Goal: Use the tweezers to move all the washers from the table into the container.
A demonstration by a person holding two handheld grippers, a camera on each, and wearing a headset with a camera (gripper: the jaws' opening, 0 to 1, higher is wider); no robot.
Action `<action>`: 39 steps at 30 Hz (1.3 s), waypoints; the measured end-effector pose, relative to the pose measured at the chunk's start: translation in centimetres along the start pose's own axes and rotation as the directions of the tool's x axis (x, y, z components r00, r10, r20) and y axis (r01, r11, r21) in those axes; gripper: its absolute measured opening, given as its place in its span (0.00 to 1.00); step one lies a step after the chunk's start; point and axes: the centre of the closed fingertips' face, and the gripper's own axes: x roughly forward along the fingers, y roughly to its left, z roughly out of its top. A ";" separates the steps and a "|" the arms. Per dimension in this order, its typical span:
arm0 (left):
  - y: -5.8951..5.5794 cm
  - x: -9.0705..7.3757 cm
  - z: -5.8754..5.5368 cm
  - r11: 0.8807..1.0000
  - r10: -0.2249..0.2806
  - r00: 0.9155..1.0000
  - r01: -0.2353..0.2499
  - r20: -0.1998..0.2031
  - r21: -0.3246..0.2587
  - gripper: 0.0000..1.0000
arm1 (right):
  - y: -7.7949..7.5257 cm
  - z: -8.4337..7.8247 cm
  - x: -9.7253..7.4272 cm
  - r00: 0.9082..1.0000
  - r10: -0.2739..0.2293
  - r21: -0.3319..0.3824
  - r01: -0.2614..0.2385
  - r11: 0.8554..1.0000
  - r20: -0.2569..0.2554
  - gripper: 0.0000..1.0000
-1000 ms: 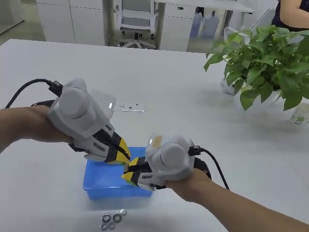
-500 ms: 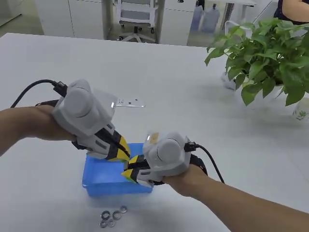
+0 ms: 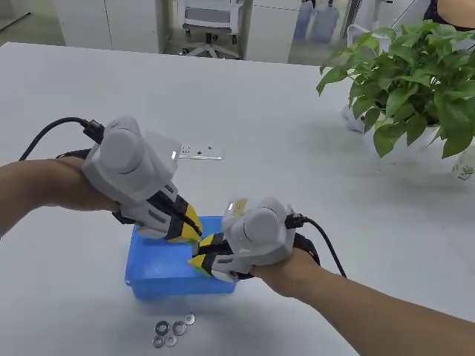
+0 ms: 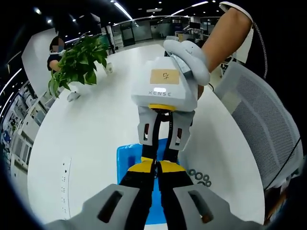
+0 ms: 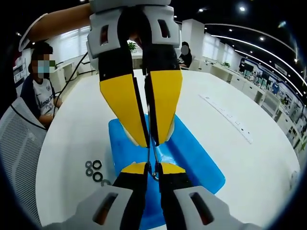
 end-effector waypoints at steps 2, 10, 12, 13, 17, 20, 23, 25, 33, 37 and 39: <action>0.1 0.0 0.0 1.000 0.000 1.000 0.000 0.002 -0.003 0.06 | 0.0 0.0 0.0 1.000 0.000 0.005 0.000 1.000 0.002 0.10; 0.2 0.0 -0.2 1.000 -0.002 1.000 0.002 0.002 0.000 0.06 | -0.2 0.0 0.2 1.000 -0.002 0.010 0.002 1.000 0.002 0.10; 0.3 0.0 -0.2 1.000 -0.001 1.000 0.001 0.003 -0.001 0.06 | -0.3 -0.1 0.2 1.000 -0.004 0.014 0.004 1.000 0.001 0.11; 0.3 0.0 -0.2 1.000 -0.001 1.000 0.001 0.003 -0.001 0.06 | -0.3 -0.1 0.2 1.000 -0.004 0.016 0.004 1.000 0.001 0.11; 0.3 0.0 -0.2 1.000 -0.002 1.000 0.002 0.003 0.000 0.06 | -0.2 -0.1 0.1 1.000 -0.003 0.016 0.003 1.000 0.000 0.11; 0.3 0.0 -0.1 1.000 -0.003 1.000 0.003 0.003 0.000 0.06 | -0.3 -0.1 0.1 1.000 -0.003 0.018 0.003 1.000 0.000 0.11; 0.3 0.1 -0.1 1.000 -0.006 1.000 0.006 0.003 0.000 0.06 | -0.4 -0.1 0.1 1.000 -0.003 0.018 0.003 1.000 -0.002 0.11; 0.4 0.1 -0.1 1.000 -0.006 1.000 0.006 0.003 0.001 0.06 | -0.3 -0.1 0.1 1.000 -0.002 0.018 0.002 1.000 -0.001 0.11; 0.4 -0.2 0.1 1.000 -0.003 1.000 0.003 0.002 0.006 0.06 | -0.4 0.2 -0.1 1.000 -0.005 0.016 0.005 1.000 0.006 0.10; 0.2 -0.6 0.5 1.000 -0.005 1.000 0.005 0.004 0.006 0.06 | -0.2 0.5 -0.5 1.000 -0.004 0.020 0.004 1.000 0.016 0.10; 0.1 -0.8 0.7 1.000 -0.010 1.000 0.010 0.005 0.005 0.06 | 0.0 0.7 -0.7 1.000 -0.004 0.014 0.004 1.000 0.018 0.10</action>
